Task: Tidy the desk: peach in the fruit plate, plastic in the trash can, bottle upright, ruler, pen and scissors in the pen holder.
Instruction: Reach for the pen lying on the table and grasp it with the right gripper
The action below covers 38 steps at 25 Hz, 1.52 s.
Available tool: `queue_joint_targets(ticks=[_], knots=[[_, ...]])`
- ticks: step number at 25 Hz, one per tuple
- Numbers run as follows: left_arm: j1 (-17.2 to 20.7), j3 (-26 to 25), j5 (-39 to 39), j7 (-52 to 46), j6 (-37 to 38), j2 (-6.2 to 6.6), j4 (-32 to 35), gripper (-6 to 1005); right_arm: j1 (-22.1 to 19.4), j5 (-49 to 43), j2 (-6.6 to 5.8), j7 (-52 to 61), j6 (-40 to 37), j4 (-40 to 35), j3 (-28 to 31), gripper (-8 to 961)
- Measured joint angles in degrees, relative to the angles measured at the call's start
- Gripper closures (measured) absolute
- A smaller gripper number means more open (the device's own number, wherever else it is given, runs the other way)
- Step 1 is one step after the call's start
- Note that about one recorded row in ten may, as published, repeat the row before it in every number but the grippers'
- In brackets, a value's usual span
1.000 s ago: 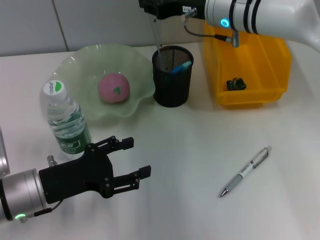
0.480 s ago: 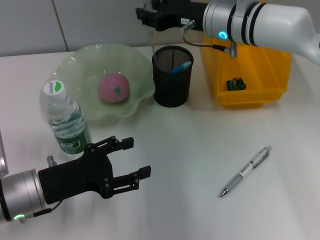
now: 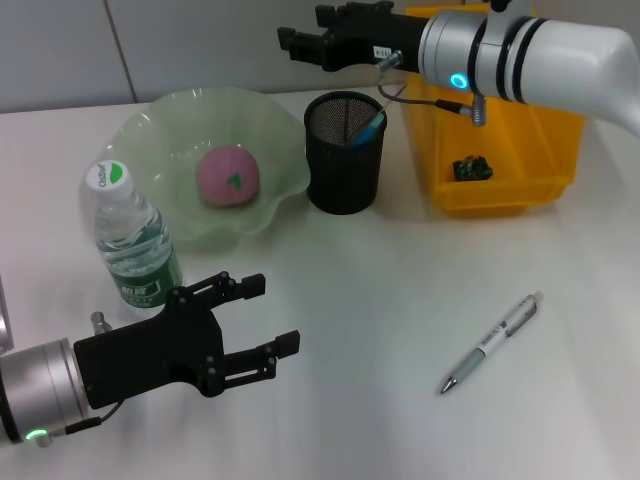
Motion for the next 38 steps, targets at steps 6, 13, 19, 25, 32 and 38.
queue_joint_targets(ticks=[6,13,19,25,32,38], knots=[[-0.15,0.07,0.0,0.0,-0.01,0.01,0.0,190,-4.38,5.72,-0.08,-0.36,-3.33,-4.89,0.08,332],[-0.24,0.26,0.0,0.04,-0.01,0.05,0.0,190,-12.11,12.68,-0.54,-3.81,-17.45,-11.18,2.0,332],[-0.25,0.07,0.0,0.06,0.0,0.01,0.0,191,-16.01,11.73,-0.54,-5.43,-24.73,-15.25,2.23,333],[-0.26,-0.06,-0.08,0.08,0.0,-0.09,0.0,191,-18.47,-1.72,-1.81,-0.05,-31.04,-22.44,2.31,333],[-0.26,-0.12,-0.13,-0.06,0.09,-0.07,0.0,190,-16.15,-24.59,-3.08,12.86,-40.52,-29.84,3.01,333],[-0.25,-0.17,-0.18,-0.4,0.36,0.04,0.0,190,-15.06,-40.81,-3.09,16.67,-51.21,-37.14,3.77,338]])
